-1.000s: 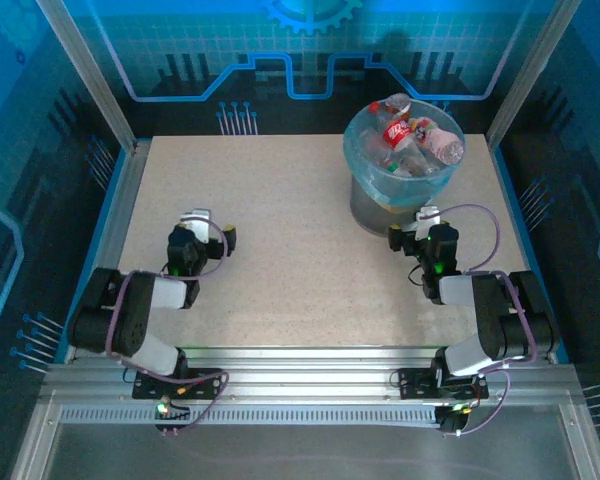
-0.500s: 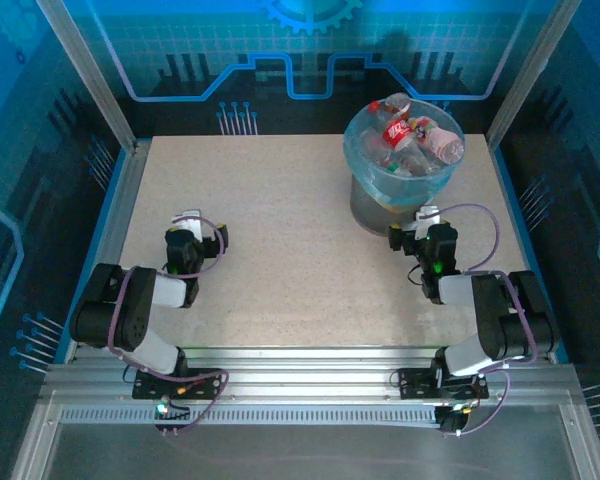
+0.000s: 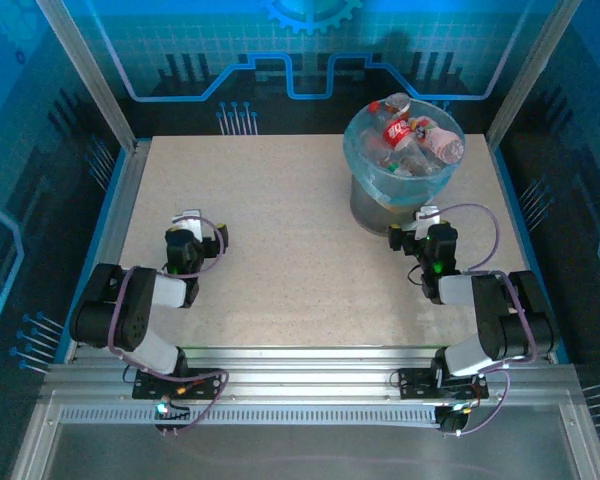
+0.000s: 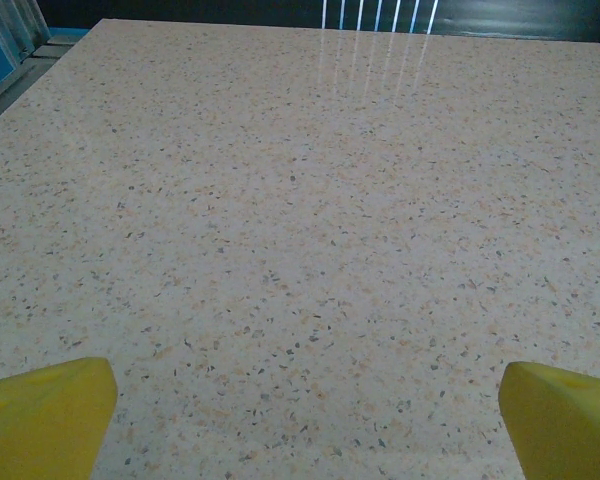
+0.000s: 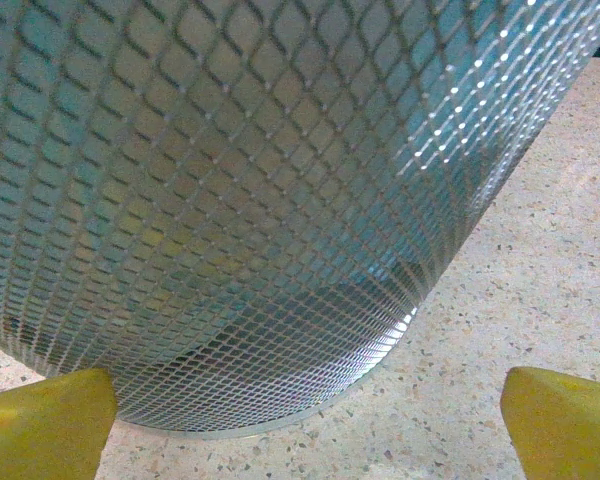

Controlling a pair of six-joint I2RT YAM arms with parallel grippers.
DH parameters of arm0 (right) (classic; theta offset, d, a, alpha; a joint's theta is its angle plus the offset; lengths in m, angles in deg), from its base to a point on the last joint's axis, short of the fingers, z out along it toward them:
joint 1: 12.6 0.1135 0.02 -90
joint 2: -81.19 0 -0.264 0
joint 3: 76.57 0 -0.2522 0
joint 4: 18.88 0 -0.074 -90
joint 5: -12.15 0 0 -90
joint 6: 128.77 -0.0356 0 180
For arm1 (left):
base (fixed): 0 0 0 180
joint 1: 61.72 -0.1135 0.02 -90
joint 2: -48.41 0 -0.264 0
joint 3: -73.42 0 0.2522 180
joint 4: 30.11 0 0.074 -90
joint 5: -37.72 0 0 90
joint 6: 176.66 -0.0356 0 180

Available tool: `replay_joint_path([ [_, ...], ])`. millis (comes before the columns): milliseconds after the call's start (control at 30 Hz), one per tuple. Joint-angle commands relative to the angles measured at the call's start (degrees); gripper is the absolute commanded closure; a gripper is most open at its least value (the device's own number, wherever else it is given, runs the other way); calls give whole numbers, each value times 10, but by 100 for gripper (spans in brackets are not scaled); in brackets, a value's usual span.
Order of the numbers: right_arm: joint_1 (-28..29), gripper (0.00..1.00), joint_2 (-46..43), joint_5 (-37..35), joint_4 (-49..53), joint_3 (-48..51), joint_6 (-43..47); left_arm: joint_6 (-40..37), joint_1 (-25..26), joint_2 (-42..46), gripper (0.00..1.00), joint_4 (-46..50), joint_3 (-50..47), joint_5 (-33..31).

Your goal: Put the plastic bottles in the bin

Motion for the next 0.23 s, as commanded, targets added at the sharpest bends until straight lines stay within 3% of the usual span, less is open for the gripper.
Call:
replay_joint_path([
  [0,5,0,6,-28,0,-15,-5,10,-6,1,1,-17,14,-2],
  [200,5,0,6,-28,0,-15,-5,7,-4,1,1,-21,13,-1],
])
